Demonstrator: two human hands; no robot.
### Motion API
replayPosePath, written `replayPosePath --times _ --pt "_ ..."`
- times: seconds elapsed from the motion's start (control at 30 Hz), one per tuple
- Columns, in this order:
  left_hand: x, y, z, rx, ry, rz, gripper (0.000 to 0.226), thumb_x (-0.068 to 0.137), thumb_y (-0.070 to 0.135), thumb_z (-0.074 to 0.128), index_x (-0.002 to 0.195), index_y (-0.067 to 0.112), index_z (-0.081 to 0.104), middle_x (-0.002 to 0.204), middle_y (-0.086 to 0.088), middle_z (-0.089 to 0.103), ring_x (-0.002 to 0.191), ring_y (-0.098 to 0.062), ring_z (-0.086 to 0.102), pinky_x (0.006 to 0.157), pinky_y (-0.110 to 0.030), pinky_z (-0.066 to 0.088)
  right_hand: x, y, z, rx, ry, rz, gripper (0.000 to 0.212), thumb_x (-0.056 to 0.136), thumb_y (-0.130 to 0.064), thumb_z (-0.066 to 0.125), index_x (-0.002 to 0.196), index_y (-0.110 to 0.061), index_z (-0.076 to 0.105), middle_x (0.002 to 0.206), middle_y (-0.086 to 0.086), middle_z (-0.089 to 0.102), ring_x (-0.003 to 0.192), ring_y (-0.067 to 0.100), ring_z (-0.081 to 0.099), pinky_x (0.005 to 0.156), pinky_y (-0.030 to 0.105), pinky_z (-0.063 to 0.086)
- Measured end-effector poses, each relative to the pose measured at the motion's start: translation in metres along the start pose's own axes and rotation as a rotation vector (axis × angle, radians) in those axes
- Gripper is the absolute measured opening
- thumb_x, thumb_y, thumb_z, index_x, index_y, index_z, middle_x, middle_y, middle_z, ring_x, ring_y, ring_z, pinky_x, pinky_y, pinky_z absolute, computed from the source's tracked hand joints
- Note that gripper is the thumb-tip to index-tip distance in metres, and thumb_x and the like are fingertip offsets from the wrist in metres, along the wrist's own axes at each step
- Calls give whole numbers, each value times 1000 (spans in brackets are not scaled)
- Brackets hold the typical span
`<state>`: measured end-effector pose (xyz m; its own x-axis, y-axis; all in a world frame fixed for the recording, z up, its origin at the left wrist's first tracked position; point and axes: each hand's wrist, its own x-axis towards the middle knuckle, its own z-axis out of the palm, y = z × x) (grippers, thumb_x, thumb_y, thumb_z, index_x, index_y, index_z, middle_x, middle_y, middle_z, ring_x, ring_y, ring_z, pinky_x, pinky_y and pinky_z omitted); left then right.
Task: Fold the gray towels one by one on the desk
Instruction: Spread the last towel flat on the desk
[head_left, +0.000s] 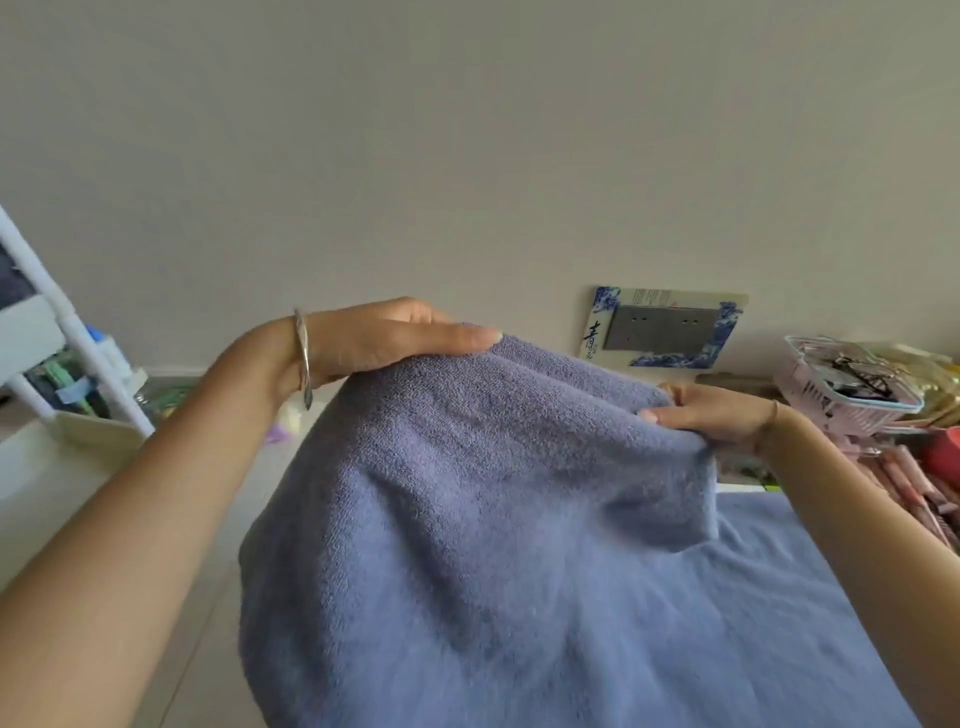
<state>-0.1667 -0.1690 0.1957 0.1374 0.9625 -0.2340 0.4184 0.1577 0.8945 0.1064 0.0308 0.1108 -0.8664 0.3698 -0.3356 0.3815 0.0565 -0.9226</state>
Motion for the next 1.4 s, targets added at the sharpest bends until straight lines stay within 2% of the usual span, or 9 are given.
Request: replayPosePath --times 0.1,0.2,0.3,0.5,0.7,0.97,1.17,1.3,1.4 --pt "18 -36 -5 240 43 -292 67 76 75 50 108 20 70 106 0 72 91 -13 70 78 -23 55 36 13 14 -167 107 126 72 65 -56 77 107 2 66 105 18 70 99 32 66 93 41 52" --pt "43 -117 4 383 59 -579 91 71 88 27 115 18 66 114 -4 68 97 -20 67 85 -34 55 75 53 33 -494 198 204 50 75 -59 68 69 -10 60 68 5 57 68 14 52 66 28 43" --pt "58 -188 18 435 136 -689 78 94 64 16 131 7 54 135 -14 53 120 -27 53 102 -31 39 100 91 52 -575 208 188 42 81 -46 69 61 -16 48 61 -4 42 60 11 38 54 16 30" --pt "64 -219 -4 375 237 -638 59 99 52 25 131 12 53 134 -11 53 121 -26 50 101 -30 35 125 95 57 -373 151 193 41 80 -52 67 72 -13 60 68 -4 49 65 8 44 63 19 34" --pt "91 -223 -10 556 796 -367 41 99 37 40 132 14 43 136 -14 41 126 -33 37 103 -36 25 171 102 76 -629 855 16 19 86 -17 64 105 -15 63 112 5 56 105 26 51 92 37 40" --pt "23 -335 27 650 658 -780 54 98 49 27 136 13 40 135 -14 51 125 -30 44 106 -39 28 185 146 203 -648 168 -169 33 92 -40 53 120 -23 59 130 -5 48 121 16 47 104 32 37" --pt "-28 -326 23 466 686 -793 60 97 55 17 110 10 56 116 -14 63 106 -30 56 91 -36 38 195 123 229 -180 208 -51 27 94 -34 54 120 -29 49 129 -6 49 102 4 54 87 19 47" --pt "-42 -274 32 149 616 -580 64 96 56 18 115 16 64 117 -10 64 108 -27 57 90 -32 44 199 106 231 -326 382 -292 34 94 -39 52 126 -27 51 126 -13 46 114 1 47 95 17 38" --pt "-43 -256 46 -241 423 -546 56 97 53 23 121 21 62 111 -8 57 86 -22 61 63 -30 54 205 94 231 -348 359 -399 29 97 -42 43 117 -31 61 126 -16 49 120 -3 41 102 15 30"
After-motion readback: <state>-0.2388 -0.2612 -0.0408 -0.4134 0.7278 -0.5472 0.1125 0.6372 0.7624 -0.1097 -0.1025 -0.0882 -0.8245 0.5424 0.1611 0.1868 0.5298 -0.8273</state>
